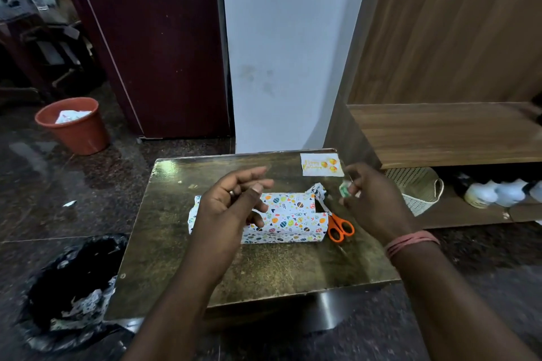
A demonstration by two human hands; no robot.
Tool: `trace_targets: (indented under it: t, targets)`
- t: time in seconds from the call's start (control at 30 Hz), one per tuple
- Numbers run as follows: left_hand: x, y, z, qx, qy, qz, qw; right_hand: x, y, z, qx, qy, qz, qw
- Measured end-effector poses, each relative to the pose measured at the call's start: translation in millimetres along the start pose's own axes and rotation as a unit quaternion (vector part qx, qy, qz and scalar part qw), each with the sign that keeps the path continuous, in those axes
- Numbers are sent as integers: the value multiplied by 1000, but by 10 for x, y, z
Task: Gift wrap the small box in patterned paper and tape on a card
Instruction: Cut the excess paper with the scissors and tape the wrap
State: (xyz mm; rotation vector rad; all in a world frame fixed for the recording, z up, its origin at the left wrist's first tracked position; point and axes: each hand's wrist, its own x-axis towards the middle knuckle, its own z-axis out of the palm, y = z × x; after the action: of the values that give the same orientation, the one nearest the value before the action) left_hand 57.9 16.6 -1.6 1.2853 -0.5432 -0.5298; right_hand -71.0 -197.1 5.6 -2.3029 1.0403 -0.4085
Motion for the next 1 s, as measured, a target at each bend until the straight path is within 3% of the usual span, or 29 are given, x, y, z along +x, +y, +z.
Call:
trace_targets:
  t: [0.33,0.43,0.53,0.63,0.7,0.87,1.0]
  targets:
    - [-38,-75,72,-85,-91,-66,990,53,39,196,-25,-8,8,1000]
    - [-34,-98,92,-89,-96,-77,988,34,-162,159,134,-4,-13,991]
    - [-37,-105,104,-104,-93,-85,987,-60,-404,108,320,-104,-54,940]
    - [-33,-88,98,-113,-94,-88,985,-103,-495,90,376,-180,-88,905]
    - [-28,-90,89,-109,-93,-88,986,-94,-486,119,386,-175,-93,901]
    - [-32,-88,81,-66,-101,-75,990,-83,-449,103,381,-170,-81,905]
    - [-57,-98,112,136,-16,42,990,-68,-434,55,395,-156,-55,904]
